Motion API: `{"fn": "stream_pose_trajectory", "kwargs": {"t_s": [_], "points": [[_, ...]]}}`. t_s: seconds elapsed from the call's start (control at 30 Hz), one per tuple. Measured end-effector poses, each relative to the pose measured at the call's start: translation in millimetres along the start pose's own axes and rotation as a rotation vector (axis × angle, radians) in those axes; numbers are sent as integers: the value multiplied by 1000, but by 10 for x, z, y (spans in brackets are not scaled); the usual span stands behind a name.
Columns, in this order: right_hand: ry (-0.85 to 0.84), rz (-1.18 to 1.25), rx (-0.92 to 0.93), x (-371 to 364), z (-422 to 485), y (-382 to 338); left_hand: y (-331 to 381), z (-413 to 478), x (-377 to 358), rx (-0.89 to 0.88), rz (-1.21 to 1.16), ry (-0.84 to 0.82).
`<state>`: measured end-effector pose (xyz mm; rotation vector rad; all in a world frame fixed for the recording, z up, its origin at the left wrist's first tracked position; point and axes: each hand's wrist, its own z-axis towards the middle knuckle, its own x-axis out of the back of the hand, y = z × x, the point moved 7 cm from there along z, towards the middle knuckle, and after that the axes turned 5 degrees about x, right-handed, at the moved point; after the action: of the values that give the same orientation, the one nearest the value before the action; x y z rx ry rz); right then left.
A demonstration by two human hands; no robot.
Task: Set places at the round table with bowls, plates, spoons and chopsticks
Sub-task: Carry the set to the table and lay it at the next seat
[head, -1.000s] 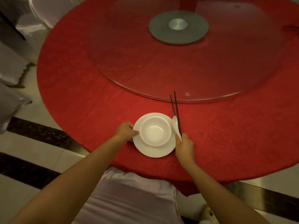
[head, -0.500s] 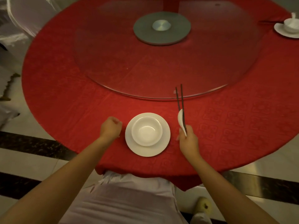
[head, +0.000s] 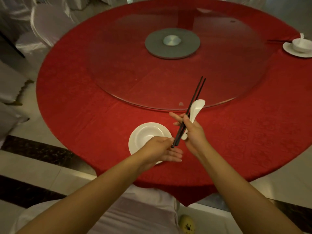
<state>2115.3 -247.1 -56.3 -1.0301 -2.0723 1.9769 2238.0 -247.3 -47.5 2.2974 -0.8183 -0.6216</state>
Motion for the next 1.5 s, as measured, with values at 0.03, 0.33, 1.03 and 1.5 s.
{"fn": "stream_pose_trajectory", "kwargs": {"t_s": [0.03,0.33,1.03,1.5], "points": [[-1,-32,4,14,-15,12,-10,2,-16,-4,-33,0],[-47,-343,-6,89,-153,126,-209,88,-6,-23,58,116],[137,-670,-4,300,135,982,-1294,284,429,298,-166,176],[144,-793,53,303,111,1009,-1285,297,468,256,-22,141]]}}
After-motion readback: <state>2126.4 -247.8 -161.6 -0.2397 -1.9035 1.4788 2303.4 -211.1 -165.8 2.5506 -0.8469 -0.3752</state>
